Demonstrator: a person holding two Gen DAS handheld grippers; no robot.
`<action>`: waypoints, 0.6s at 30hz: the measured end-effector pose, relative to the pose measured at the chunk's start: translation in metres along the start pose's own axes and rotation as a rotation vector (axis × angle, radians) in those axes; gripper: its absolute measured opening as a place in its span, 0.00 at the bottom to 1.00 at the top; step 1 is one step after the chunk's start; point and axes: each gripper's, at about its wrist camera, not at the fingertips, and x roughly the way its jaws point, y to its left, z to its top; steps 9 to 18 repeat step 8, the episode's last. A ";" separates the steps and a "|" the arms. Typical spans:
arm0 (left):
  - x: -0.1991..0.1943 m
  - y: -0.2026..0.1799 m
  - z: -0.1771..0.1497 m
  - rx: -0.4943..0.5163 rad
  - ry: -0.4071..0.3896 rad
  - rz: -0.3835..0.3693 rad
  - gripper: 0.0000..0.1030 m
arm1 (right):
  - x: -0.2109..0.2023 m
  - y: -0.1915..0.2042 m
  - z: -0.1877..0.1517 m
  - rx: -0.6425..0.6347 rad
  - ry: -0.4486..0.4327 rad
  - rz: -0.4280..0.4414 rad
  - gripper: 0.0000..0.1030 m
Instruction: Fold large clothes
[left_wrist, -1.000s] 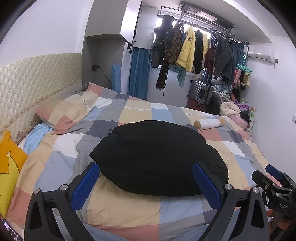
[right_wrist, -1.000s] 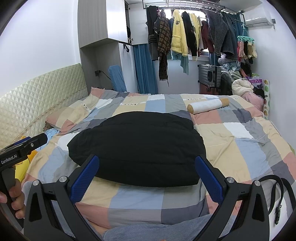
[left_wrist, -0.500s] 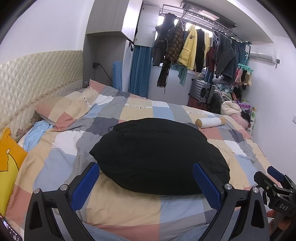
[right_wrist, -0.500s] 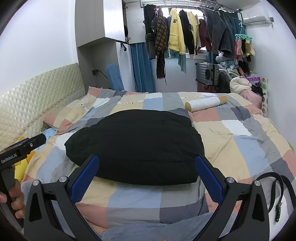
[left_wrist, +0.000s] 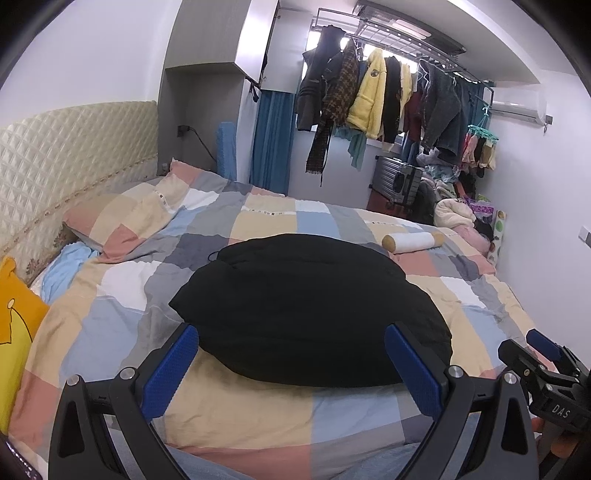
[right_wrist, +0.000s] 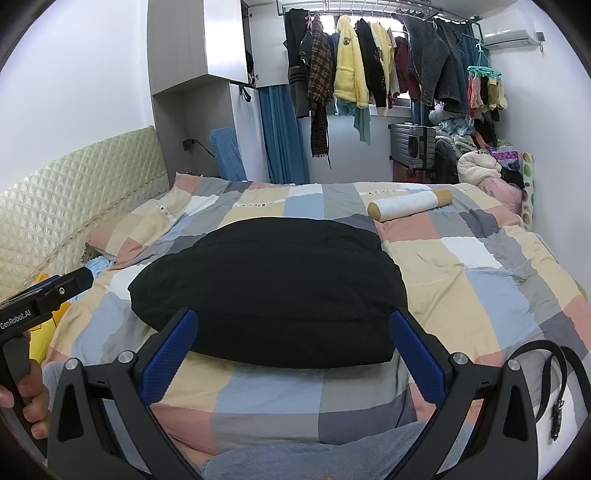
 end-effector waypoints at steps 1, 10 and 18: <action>0.000 0.000 0.000 -0.001 0.000 -0.003 0.99 | 0.000 0.000 0.000 0.000 0.001 0.000 1.00; -0.001 -0.002 0.001 0.003 0.000 -0.006 0.99 | 0.000 0.000 0.000 0.004 -0.001 -0.001 1.00; -0.001 -0.002 0.001 0.003 0.000 -0.006 0.99 | 0.000 0.000 0.000 0.004 -0.001 -0.001 1.00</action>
